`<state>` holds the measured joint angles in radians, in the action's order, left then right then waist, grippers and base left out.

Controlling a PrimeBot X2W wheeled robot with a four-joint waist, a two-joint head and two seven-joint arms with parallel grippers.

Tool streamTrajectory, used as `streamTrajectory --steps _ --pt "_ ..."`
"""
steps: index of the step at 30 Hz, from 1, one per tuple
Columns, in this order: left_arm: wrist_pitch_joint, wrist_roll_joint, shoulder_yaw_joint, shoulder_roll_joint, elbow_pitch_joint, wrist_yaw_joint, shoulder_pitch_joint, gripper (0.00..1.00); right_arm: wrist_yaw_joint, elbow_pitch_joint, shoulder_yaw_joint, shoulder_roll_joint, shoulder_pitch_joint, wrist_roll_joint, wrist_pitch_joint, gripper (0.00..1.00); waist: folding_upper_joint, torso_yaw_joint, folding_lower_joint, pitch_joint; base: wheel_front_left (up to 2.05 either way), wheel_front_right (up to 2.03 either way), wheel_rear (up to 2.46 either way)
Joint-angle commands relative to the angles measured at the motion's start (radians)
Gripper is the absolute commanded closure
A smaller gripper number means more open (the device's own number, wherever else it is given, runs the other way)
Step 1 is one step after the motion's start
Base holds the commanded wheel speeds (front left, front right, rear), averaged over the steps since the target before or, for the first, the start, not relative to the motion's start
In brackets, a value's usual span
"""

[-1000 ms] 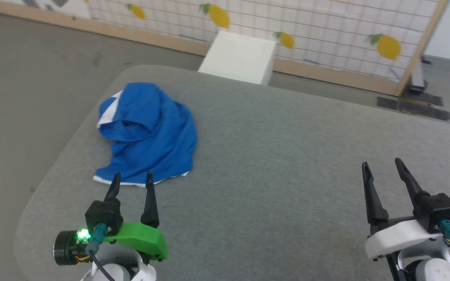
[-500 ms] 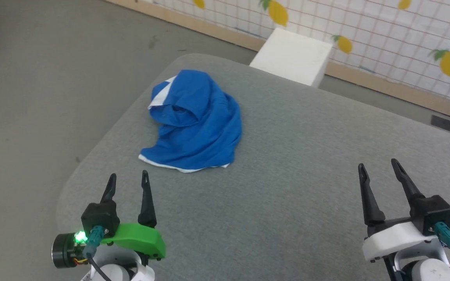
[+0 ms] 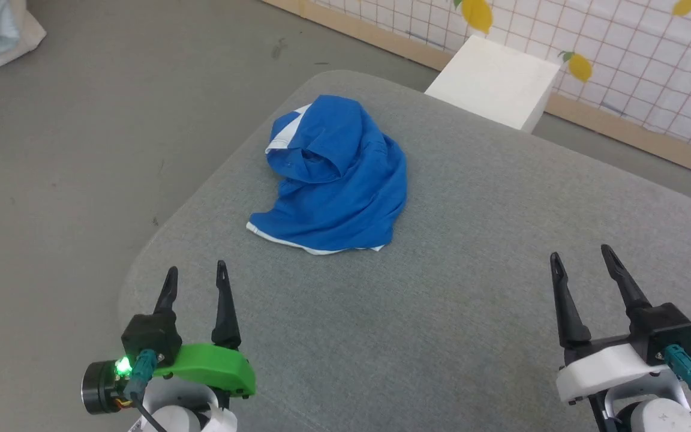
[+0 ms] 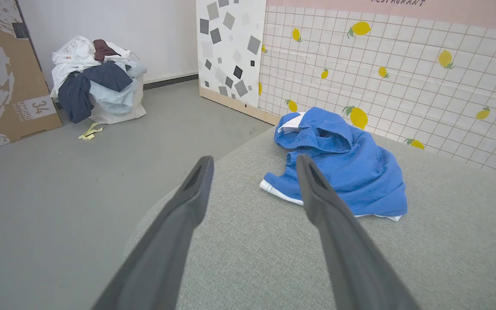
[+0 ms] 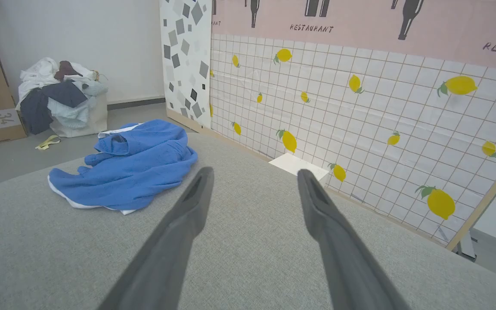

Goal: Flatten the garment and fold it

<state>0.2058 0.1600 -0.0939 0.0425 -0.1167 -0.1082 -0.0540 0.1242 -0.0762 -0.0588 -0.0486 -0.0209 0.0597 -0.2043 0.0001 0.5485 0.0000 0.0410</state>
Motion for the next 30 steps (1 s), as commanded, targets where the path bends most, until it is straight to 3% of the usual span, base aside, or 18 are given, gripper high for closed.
streamTrajectory --steps 1,8,14,22,30 --pt "0.015 0.014 0.003 0.006 -0.006 -0.011 -0.028 0.0 0.005 -0.009 0.003 -0.001 -0.023 0.007 -0.016 0.0 -0.0001 0.008 0.0 0.013 0.0 0.0 0.0" --pt "0.03 0.062 0.045 0.008 -0.04 0.034 -0.136 0.0 0.006 0.0 0.01 -0.001 -0.062 0.036 -0.031 0.0 -0.0001 -0.027 0.0 0.084 0.0 0.0 0.0" --pt "0.008 0.157 0.108 0.046 -0.157 0.08 -0.36 0.0 0.006 0.02 0.018 -0.002 -0.119 0.076 -0.043 0.0 -0.0001 -0.112 0.0 0.213 0.0 0.0 0.0" --pt "-0.188 0.253 0.172 0.187 -0.343 0.117 -0.688 0.0 0.007 0.046 0.014 -0.002 -0.213 0.124 -0.057 0.0 -0.0001 -0.243 0.0 0.408 0.0 0.0 0.0" --pt "-0.453 0.339 0.234 0.297 -0.447 0.094 -0.881 0.0 0.007 0.086 0.019 -0.002 -0.301 0.116 -0.057 0.0 -0.0001 -0.369 0.0 0.548 0.0 0.0 0.0"
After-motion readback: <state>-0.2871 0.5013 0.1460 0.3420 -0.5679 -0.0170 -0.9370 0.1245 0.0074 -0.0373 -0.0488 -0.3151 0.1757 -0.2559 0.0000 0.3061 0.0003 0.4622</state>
